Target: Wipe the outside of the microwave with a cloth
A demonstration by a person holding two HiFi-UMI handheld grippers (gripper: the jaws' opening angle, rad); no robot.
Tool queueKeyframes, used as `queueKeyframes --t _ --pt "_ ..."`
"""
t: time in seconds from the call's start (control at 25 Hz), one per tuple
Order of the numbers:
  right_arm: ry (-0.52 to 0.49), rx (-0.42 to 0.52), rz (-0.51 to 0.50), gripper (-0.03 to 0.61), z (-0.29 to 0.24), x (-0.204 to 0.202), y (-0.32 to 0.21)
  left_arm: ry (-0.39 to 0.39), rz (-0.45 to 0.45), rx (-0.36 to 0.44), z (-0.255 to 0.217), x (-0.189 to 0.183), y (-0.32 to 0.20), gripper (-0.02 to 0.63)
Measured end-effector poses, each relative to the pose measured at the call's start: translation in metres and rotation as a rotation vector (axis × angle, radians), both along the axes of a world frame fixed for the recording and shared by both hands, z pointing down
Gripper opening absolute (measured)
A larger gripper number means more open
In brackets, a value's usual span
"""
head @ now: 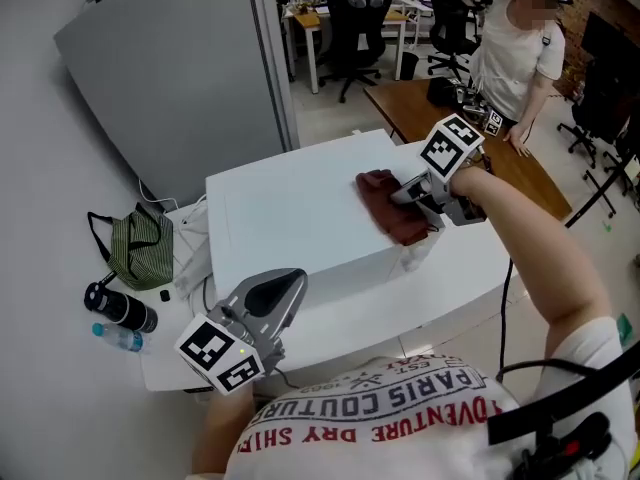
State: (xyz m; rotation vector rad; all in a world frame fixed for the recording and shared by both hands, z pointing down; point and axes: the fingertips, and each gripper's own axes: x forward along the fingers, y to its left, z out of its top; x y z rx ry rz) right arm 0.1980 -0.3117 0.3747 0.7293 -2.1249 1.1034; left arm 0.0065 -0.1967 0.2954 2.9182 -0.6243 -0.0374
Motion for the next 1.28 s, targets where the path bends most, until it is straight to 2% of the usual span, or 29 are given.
queueKeyframes --t 0.16,0.28,0.44,0.6,0.72,0.88,1.08,1.28 --pt "-0.001 -0.012 0.054 0.04 0.001 0.042 0.002 -0.009 0.023 0.0 0.0 0.018 -0.003 0.006" --pt "-0.014 -0.019 0.082 0.04 0.002 0.06 0.003 -0.007 0.025 0.007 -0.003 0.026 -0.007 0.005" --pt "-0.013 -0.022 0.07 0.039 0.001 0.06 0.004 -0.008 0.022 0.009 -0.004 0.026 -0.008 0.006" --pt "-0.016 0.016 0.03 0.038 -0.021 0.042 0.002 -0.003 0.007 0.009 -0.005 0.015 -0.007 0.005" --pt "-0.031 0.044 -0.025 0.038 -0.038 0.008 -0.004 0.003 -0.02 0.016 -0.008 -0.003 -0.004 0.005" --pt "-0.067 0.082 -0.121 0.039 -0.059 -0.06 -0.021 0.005 -0.075 0.028 -0.009 -0.038 0.0 0.005" --pt "-0.133 0.102 -0.263 0.039 -0.079 -0.163 -0.038 0.007 -0.199 0.022 -0.008 -0.096 0.007 0.005" --pt "-0.138 0.08 -0.403 0.038 -0.065 -0.26 -0.042 0.012 -0.334 0.001 -0.002 -0.151 0.018 0.005"
